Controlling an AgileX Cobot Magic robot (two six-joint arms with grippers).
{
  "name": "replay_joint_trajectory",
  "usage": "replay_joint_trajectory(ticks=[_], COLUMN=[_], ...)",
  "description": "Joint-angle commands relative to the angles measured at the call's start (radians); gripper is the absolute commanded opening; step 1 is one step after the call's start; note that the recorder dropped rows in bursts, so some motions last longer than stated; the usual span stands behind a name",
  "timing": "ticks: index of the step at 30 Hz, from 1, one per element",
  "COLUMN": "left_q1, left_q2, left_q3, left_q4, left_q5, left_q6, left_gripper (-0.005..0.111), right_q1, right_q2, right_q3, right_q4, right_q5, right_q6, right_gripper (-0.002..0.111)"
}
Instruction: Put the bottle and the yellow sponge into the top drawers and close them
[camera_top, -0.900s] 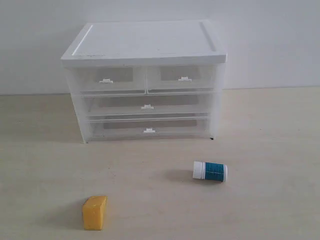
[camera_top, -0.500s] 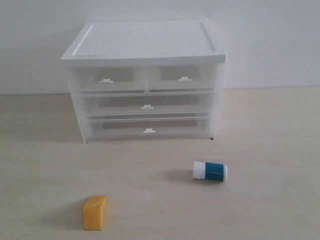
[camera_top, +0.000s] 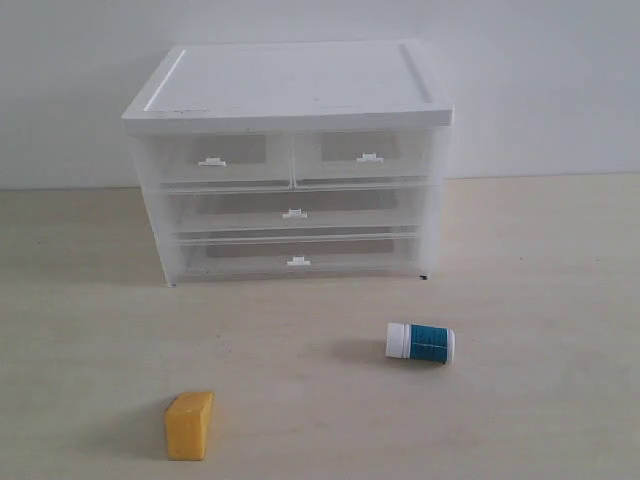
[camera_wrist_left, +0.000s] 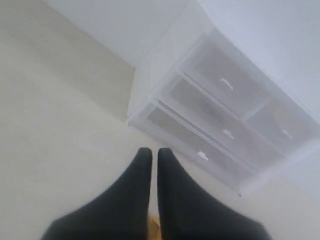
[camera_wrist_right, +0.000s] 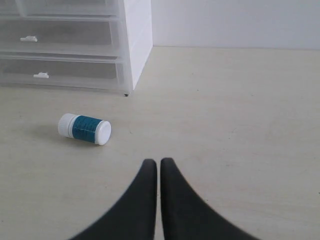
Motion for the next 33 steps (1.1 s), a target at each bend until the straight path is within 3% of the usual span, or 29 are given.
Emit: replay_joint_trajectory(ticks=[1,11,18,23,29,33], left_q1=[-0.002,-0.002,-0.002,-0.002,-0.002,-0.002], left_q2=[-0.004,-0.004,-0.004,-0.004,-0.004,0.011], left_q3=[0.004,0.004,0.004,-0.009,-0.025,-0.095], left_q4=[-0.026,-0.035,-0.228,-0.240,-0.238,-0.238], left_q5=[-0.014,-0.158,-0.236,-0.162,-0.270,-0.249], left_q6=[-0.011,-0.011,-0.052,-0.030,0.047,0.114], left_gripper=[0.004,0.004,0.004,0.004,0.004,0.004], right_q1=[-0.003,-0.003,-0.003,-0.003,-0.003,-0.003], right_q2=[-0.006,-0.006,-0.006,-0.006,-0.006,-0.006], right_q3=[0.000,0.000,0.000,0.000,0.000,0.000], right_q4=[-0.004,-0.004,-0.004,-0.004,-0.004,-0.004], right_q5=[-0.005,-0.005,-0.005,-0.005,-0.005,-0.005], right_q6=[0.002,0.002,0.002,0.000,0.000,0.000], right_gripper=[0.000,0.000,0.000,0.000,0.000,0.000])
